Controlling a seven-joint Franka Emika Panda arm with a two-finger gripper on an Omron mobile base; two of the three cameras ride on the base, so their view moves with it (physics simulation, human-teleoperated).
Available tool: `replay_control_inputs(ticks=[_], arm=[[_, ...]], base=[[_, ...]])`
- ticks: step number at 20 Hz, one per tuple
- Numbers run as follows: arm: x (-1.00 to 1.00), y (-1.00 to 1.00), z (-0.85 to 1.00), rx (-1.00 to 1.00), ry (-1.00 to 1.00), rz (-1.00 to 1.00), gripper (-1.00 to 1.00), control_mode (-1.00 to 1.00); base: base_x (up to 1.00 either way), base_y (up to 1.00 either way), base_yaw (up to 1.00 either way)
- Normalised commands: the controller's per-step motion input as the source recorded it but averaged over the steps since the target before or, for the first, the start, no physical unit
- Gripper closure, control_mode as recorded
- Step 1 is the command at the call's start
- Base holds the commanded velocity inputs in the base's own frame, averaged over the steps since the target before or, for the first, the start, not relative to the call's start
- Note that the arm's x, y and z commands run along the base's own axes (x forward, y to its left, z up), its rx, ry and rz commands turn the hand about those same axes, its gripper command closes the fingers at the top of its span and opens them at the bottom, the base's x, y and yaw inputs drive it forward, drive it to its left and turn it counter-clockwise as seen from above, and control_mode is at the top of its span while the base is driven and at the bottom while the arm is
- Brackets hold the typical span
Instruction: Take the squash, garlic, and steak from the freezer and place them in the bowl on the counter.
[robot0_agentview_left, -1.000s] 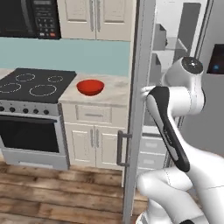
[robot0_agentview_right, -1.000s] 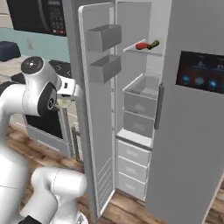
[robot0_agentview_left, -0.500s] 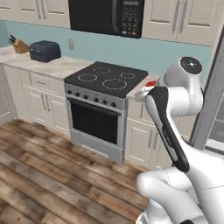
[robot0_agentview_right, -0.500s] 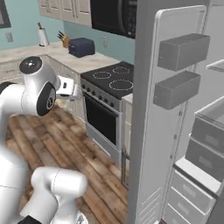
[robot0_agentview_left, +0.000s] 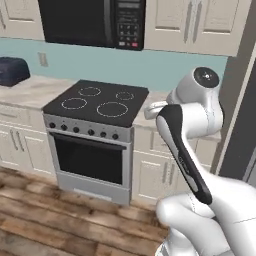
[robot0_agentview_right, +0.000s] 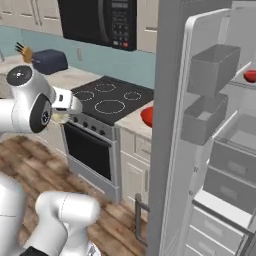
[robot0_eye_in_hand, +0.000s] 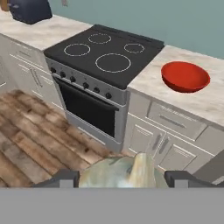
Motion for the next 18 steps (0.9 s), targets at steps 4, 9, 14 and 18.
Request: replay_control_inputs(ticks=[4,9,14,18], arm=[[0.00,0.00,0.00,0.00,0.00,0.00,1.00,1.00],[0.00,0.00,0.00,0.00,0.00,0.00,1.00,1.00],[0.00,0.00,0.00,0.00,0.00,0.00,1.00,1.00],[0.00,0.00,0.00,0.00,0.00,0.00,1.00,1.00]], base=[[0.91,0.24,-0.65],[0.50,0.34,-0.74],[0.20,0.44,-0.78],[0.01,0.99,-0.55]])
